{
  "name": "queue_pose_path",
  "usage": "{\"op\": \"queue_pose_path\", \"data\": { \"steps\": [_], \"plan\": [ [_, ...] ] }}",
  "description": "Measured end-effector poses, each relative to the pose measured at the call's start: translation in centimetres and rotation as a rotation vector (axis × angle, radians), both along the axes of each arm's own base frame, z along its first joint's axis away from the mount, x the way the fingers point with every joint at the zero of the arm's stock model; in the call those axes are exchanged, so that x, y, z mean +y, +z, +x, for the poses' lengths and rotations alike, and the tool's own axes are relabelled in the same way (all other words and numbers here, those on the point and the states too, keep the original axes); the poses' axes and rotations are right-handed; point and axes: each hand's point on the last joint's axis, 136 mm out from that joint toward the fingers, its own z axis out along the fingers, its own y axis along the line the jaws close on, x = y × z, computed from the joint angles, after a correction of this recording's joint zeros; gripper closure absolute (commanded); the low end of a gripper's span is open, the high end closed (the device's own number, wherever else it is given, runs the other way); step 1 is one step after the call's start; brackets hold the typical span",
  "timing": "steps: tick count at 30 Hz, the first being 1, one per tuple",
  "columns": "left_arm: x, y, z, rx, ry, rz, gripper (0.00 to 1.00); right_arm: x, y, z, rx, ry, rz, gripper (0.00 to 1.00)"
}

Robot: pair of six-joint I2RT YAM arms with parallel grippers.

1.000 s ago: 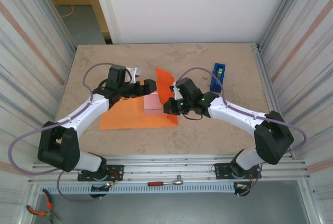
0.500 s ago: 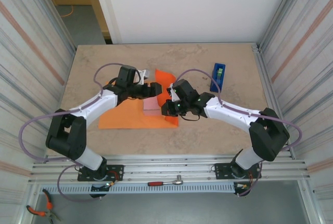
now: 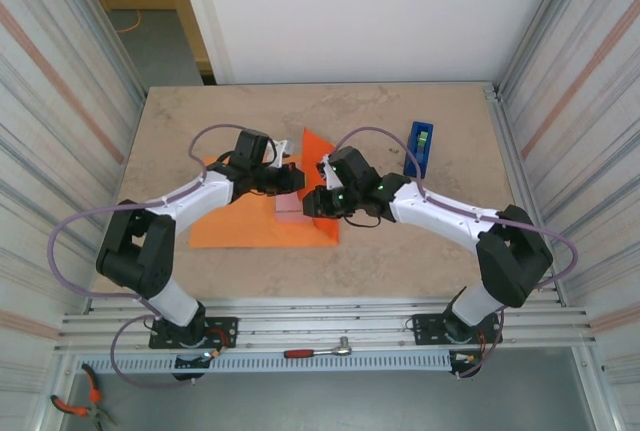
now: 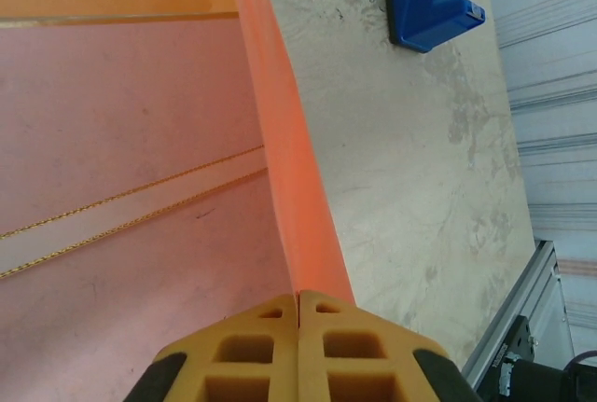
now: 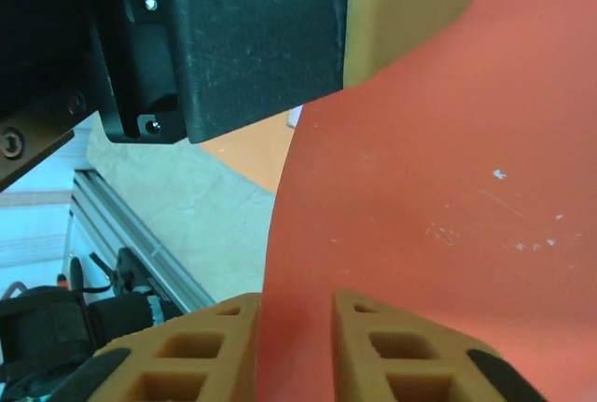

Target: Wrap the gift box in paper

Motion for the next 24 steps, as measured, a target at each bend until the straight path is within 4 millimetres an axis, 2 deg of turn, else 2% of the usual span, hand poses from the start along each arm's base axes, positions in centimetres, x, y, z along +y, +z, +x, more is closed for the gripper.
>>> {"op": "queue_pose_path", "data": {
  "steps": [3,8,11,15,23,24],
  "plan": [
    [0.5,-0.3,0.2,-0.005,0.006,0.02,1.0,-1.2,0.3,1.4,0.004,-0.036,0.012,0.66],
    [1.7,0.0,0.5,-0.028,0.029,0.054,1.0,-4.5,2.1,4.9,-0.021,-0.141,0.053,0.67],
    [2.2,0.2,0.7,-0.047,0.04,0.069,1.0,-5.5,2.2,6.1,-0.024,-0.171,0.064,0.7],
    [2.6,-0.4,0.5,-0.044,0.048,0.091,1.0,-4.8,1.0,6.8,0.009,-0.159,0.062,0.73],
    [3.0,-1.4,0.2,-0.028,0.058,0.112,1.0,-1.2,-2.5,7.8,0.065,-0.099,0.041,0.78],
    [3.0,-1.5,0.1,-0.025,0.059,0.114,0.96,-0.6,-2.8,7.8,0.07,-0.086,0.042,0.79]
  ]
}}
